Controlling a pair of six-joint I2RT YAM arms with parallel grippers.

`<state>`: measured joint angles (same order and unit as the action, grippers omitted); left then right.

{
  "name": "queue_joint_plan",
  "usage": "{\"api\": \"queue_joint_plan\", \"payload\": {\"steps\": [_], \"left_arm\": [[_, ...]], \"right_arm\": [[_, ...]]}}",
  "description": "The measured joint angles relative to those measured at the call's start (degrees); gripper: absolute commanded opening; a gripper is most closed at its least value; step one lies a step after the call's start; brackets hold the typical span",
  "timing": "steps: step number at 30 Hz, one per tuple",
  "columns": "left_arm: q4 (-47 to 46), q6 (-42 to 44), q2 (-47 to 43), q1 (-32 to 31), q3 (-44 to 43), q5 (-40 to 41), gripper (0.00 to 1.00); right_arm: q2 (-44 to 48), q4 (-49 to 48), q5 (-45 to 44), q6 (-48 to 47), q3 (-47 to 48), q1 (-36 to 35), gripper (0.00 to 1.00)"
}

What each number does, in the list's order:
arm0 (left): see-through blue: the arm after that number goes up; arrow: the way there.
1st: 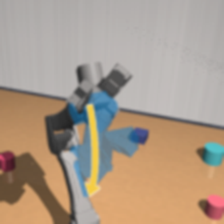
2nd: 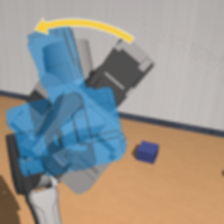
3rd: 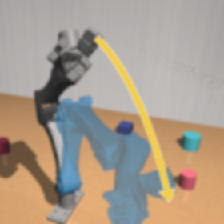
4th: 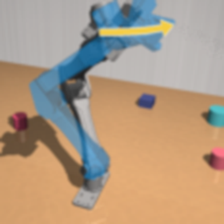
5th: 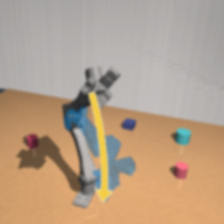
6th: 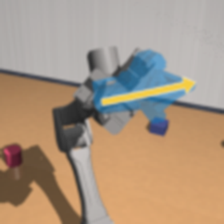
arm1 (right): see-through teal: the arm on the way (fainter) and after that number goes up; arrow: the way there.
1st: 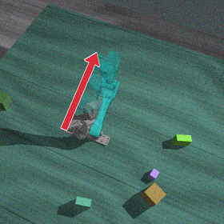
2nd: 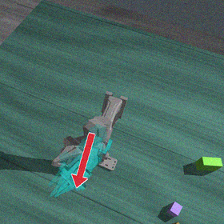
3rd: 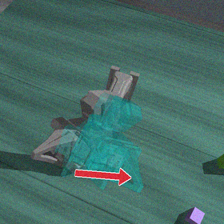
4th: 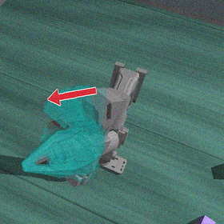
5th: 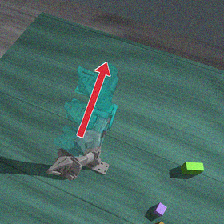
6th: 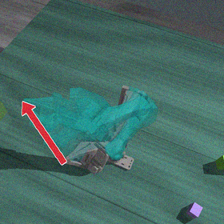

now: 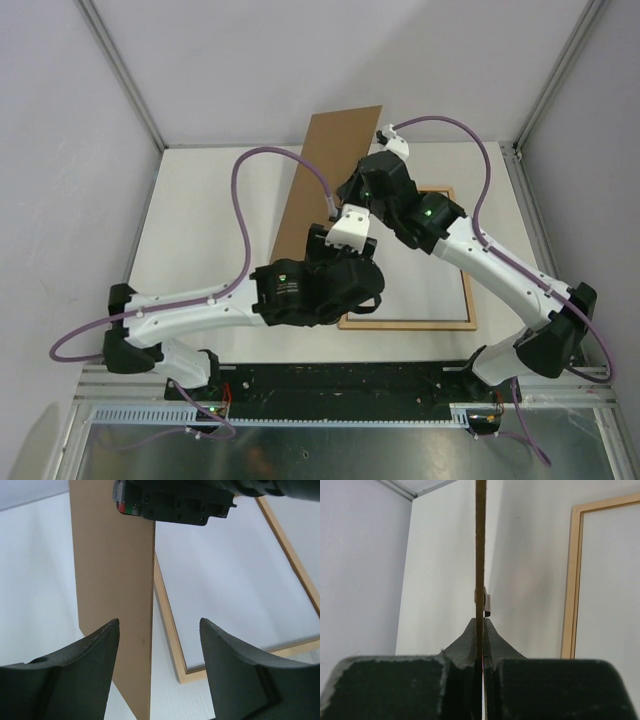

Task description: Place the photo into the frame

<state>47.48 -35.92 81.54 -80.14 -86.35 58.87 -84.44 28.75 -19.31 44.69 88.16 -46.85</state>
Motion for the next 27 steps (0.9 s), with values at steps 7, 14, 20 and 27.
{"api": "queue_joint_plan", "payload": {"steps": [7, 14, 20, 27], "left_arm": [[3.1, 1.5, 6.0, 0.2, -3.9, 4.0, 0.68], [3.8, 2.7, 9.3, 1.7, -6.9, 6.4, 0.64], [4.2, 3.5, 11.1, 4.1, -8.3, 8.0, 0.61], [4.2, 3.6, 13.2, 6.4, -8.4, 8.0, 0.54]], "right_arm": [[1.8, 1.7, -1.4, -0.4, 1.6, -0.2, 0.00], [3.4, 3.7, -2.5, -0.9, 2.7, 0.2, 0.00], [3.5, 4.2, -3.0, -0.9, 3.0, 1.3, 0.00], [3.5, 4.6, -2.9, -0.8, 3.0, 3.1, 0.00]]}}
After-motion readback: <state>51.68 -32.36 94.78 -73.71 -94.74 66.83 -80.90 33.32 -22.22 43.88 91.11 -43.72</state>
